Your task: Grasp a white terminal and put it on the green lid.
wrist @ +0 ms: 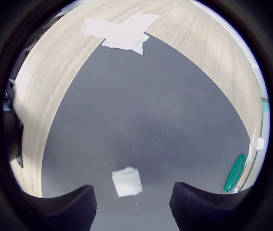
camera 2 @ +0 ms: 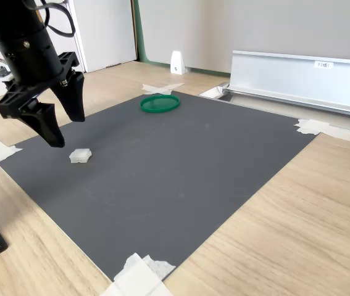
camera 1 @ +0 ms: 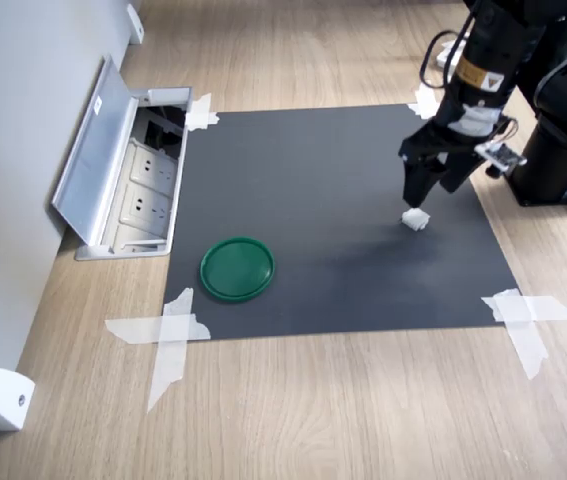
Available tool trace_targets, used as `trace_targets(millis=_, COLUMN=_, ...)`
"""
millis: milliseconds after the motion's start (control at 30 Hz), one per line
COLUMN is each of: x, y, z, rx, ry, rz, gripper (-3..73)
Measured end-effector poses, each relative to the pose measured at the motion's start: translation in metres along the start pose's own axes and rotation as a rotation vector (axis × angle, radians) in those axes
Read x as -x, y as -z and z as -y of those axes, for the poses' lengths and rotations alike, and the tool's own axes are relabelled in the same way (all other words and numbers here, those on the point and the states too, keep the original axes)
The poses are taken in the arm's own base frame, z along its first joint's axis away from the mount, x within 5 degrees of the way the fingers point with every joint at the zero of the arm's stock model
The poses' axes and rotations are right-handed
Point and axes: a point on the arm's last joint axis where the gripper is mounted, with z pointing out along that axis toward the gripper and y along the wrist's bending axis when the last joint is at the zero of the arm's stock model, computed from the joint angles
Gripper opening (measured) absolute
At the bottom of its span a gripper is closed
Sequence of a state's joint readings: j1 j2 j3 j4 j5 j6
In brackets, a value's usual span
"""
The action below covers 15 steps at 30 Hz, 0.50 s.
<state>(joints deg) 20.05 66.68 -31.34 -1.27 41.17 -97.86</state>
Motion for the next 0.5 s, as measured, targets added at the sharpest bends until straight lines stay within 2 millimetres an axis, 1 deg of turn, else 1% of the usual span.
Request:
trace_targets(millis=333, x=-0.002, y=-0.021, z=0.007, rx=0.036, ry=0.028, rz=-0.012, gripper=63.9)
trace_targets(millis=500, x=-0.002, y=-0.023, z=0.008, rx=0.043, ry=0.029, rz=-0.012, gripper=63.7)
